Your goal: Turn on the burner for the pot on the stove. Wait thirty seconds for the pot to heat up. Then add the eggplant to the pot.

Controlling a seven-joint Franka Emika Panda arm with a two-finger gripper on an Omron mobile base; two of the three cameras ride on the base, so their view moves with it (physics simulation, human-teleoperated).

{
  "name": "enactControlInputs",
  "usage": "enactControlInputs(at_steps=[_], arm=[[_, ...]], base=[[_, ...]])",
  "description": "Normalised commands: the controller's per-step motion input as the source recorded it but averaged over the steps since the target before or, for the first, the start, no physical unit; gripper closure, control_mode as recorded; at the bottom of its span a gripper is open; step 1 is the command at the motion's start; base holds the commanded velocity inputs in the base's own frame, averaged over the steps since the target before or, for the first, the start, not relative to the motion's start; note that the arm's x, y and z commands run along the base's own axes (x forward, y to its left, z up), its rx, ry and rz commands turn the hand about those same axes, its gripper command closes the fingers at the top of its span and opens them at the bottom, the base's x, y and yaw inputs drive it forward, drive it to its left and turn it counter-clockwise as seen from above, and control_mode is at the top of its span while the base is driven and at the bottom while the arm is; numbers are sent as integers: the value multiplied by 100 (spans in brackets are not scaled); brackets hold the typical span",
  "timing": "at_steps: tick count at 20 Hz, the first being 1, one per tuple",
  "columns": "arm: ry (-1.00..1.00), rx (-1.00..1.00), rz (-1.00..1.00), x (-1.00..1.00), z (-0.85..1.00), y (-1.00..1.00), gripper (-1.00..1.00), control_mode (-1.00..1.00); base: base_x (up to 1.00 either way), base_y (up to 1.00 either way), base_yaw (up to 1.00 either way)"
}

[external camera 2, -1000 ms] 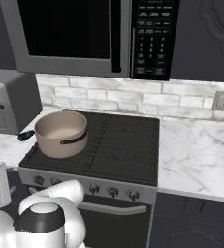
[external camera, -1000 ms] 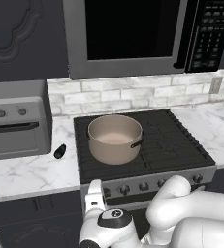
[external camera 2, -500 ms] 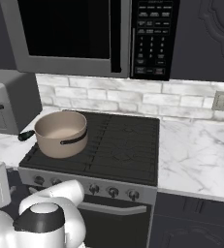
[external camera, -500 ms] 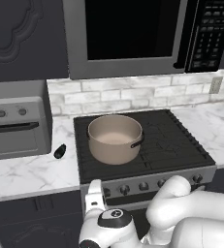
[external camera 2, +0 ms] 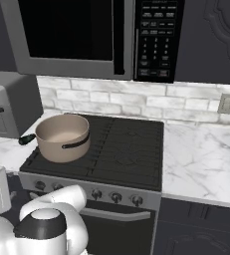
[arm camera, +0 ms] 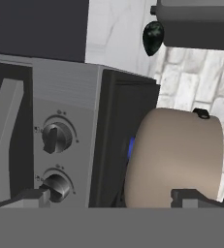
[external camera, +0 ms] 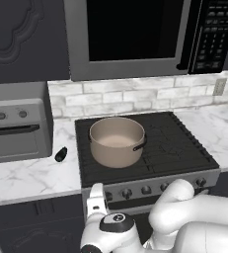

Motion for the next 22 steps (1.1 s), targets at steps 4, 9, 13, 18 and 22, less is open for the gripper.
enactControlInputs(at_steps=[4, 9, 13, 18, 22], arm=[[0, 0, 0, 0, 0, 0, -100, -100], [0, 0, 0, 0, 0, 0, -100, -100], [0, 0, 0, 0, 0, 0, -100, -100], [0, 0, 0, 0, 0, 0, -100, -100], [0, 0, 0, 0, 0, 0, -100, -100]], base=[[0, 0, 0], [0, 0, 0], [0, 0, 0], [0, 0, 0], [0, 0, 0]])
